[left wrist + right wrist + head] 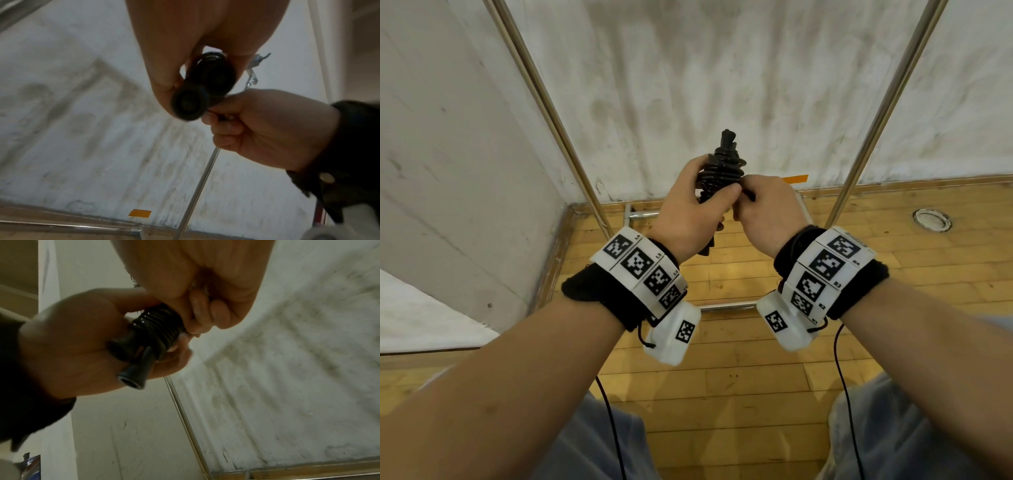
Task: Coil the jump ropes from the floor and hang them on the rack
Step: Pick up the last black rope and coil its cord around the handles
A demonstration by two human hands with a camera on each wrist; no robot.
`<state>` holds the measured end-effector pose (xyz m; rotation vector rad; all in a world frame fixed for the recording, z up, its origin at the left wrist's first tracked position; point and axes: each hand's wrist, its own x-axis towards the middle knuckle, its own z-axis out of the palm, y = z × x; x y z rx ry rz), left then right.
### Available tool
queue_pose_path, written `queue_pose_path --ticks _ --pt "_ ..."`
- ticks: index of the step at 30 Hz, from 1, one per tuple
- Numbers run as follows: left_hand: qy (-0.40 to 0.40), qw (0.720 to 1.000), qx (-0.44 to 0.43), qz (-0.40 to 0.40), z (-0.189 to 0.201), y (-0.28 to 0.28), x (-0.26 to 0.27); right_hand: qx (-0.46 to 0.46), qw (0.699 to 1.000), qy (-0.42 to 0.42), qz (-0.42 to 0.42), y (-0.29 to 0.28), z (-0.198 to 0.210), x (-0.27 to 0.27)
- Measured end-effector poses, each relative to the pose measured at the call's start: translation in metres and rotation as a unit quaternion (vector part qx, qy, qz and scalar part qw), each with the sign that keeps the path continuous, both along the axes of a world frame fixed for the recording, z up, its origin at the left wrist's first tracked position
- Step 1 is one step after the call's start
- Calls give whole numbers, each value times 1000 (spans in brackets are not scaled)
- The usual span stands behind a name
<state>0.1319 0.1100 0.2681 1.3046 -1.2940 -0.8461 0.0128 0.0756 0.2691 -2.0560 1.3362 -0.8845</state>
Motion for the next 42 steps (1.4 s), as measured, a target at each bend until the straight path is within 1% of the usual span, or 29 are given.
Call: queue_pose_path --ticks 2,5,7,9,10,14,20,25,28,31,33,36,38,42 --pt "-7 1000 -3 11 -2 -1 -3 13 1000 -7 4 1 -1 2" --pt "2 997 -6 73 -1 -6 1 35 998 -46 -5 -1 -2 3" --pt "17 994 -5 106 -1 -8 3 68 993 -95 -26 -3 -2 3" --pt "18 992 -5 124 -2 -9 3 99 984 -148 -26 -1 0 4" --pt "17 991 -6 132 -3 -9 2 101 982 -159 -21 0 0 5" --pt "25 987 -16 156 -3 -10 4 60 987 -146 -15 3 0 9" --pt "-4 984 -58 167 -2 -8 4 39 980 -193 -41 3 4 11" --pt "-63 975 -72 198 -2 -7 8 52 973 -224 0 8 6 15" --pt "-113 974 -81 176 -2 -7 13 65 970 -235 20 7 7 12" --pt "-167 972 -87 137 -2 -4 16 84 959 -270 15 5 10 9" --pt "-182 974 -88 105 -3 -3 16 94 954 -283 16 5 10 9" --pt "-178 977 -88 79 -4 -1 13 101 951 -293 11 5 10 10" --pt "-164 978 -88 94 -3 -3 12 104 951 -290 9 4 9 10" --pt "-122 982 -70 129 -1 -8 13 89 967 -236 22 5 6 12"
